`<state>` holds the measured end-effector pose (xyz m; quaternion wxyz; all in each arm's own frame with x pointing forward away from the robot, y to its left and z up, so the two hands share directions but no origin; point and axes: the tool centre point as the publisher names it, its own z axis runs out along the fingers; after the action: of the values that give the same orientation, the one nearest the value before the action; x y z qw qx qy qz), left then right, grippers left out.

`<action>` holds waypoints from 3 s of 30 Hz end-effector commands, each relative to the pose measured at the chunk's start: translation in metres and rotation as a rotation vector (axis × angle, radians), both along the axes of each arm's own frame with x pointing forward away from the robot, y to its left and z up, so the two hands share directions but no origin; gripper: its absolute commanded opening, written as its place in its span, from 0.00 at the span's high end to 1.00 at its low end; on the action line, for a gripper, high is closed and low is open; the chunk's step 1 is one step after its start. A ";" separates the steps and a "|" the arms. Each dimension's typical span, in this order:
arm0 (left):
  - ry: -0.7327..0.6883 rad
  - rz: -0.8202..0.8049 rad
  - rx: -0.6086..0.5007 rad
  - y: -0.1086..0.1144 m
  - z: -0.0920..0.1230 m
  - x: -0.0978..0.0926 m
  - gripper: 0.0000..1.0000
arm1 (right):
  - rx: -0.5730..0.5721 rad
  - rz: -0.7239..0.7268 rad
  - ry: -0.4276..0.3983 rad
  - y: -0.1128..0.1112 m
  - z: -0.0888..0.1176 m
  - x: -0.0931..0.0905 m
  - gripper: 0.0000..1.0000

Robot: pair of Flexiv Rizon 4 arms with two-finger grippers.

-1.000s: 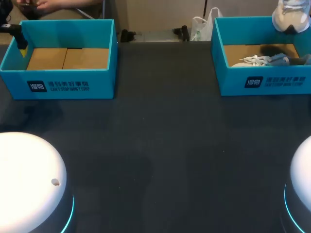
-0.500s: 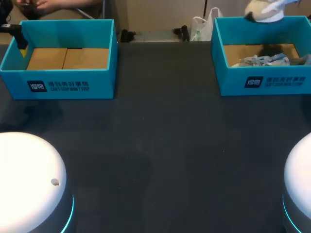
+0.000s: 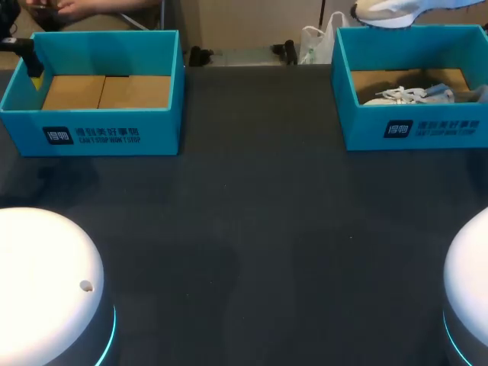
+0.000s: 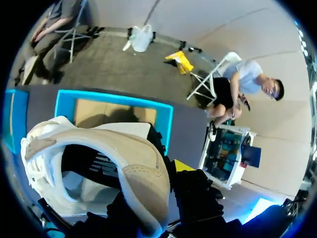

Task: Take the shoe out of the shoebox, open the shoe tongue, remove and reinsert the insole, then place the shoe into the shoebox

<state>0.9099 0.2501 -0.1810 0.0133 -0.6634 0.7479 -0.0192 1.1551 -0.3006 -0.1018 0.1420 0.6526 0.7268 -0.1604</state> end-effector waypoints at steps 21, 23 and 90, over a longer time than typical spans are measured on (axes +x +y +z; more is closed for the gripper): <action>-0.001 0.000 0.002 0.000 0.000 -0.001 0.00 | -0.054 -0.065 -0.101 0.000 -0.013 -0.041 1.00; -0.001 0.000 0.002 0.000 0.000 -0.001 0.00 | -0.053 -0.122 -0.115 -0.003 -0.017 -0.044 1.00; -0.001 0.000 0.002 0.000 0.000 -0.001 0.00 | -0.003 -0.273 -0.114 -0.026 -0.134 -0.019 1.00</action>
<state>0.9098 0.2501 -0.1809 0.0134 -0.6633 0.7480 -0.0191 1.1310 -0.3251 -0.2323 0.1648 0.7525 0.6217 -0.1417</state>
